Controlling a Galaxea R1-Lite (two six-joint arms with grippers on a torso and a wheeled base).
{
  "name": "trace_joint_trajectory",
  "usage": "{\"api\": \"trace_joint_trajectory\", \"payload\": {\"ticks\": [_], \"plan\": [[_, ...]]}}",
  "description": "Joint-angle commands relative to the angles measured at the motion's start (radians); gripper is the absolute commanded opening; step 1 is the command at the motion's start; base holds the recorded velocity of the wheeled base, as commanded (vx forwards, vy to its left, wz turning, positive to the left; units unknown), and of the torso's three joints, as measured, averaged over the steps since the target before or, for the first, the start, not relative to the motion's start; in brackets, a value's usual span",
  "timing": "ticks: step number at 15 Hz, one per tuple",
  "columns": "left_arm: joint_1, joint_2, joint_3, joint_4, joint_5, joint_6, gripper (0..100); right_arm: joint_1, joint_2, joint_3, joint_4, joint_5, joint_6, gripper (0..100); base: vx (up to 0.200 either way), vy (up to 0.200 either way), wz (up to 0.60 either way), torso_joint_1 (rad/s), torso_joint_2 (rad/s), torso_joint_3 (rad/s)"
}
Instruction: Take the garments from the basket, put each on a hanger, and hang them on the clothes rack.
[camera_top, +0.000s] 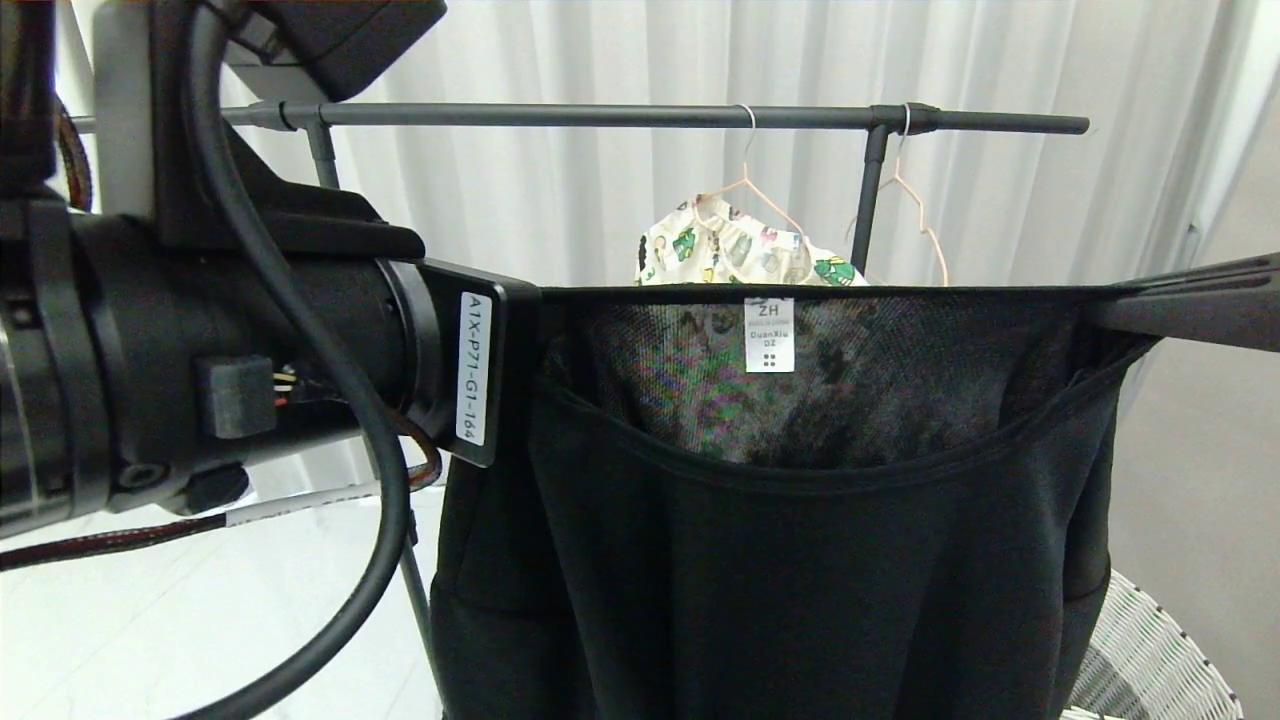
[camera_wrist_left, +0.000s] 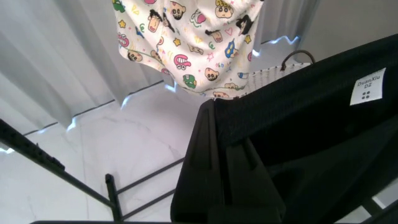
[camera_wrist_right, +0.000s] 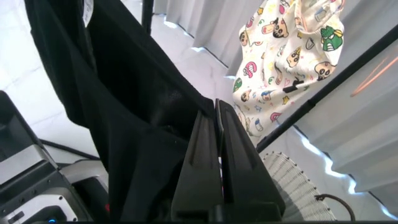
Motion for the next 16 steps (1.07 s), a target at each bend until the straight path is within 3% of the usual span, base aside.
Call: {"api": "trace_joint_trajectory", "payload": {"ticks": [1, 8, 9, 11, 15, 16], "plan": [[0.001, 0.000, 0.001, 0.000, 0.000, -0.001, 0, -0.001, 0.002, 0.000, -0.001, 0.000, 0.000, 0, 0.000, 0.000, 0.00, 0.000, 0.00, 0.000], [0.004, -0.009, 0.022, -0.001, 0.002, -0.002, 0, -0.002, 0.009, 0.003, -0.004, -0.002, 0.000, 0, 0.000, 0.000, 0.00, 0.000, 0.00, 0.000], [0.004, -0.009, 0.022, -0.001, 0.002, -0.002, 0, -0.002, 0.007, 0.003, -0.001, -0.002, 0.000, 100, 0.000, 0.000, 0.00, 0.000, 0.00, 0.000], [0.004, -0.010, 0.024, -0.001, 0.002, -0.002, 0, -0.002, 0.010, 0.007, 0.001, -0.048, 0.002, 100, 0.000, 0.000, 0.00, 0.000, 0.00, 0.000], [0.004, -0.010, 0.042, -0.001, 0.002, -0.001, 0, -0.008, -0.021, 0.063, -0.005, -0.063, 0.005, 100, 0.000, 0.000, 0.00, 0.000, 0.00, 0.000], [0.011, -0.021, 0.070, 0.000, 0.017, 0.001, 0, -0.064, -0.027, 0.090, -0.004, -0.117, 0.000, 100, 0.000, 0.000, 0.00, 0.000, 0.00, 0.000]]}}
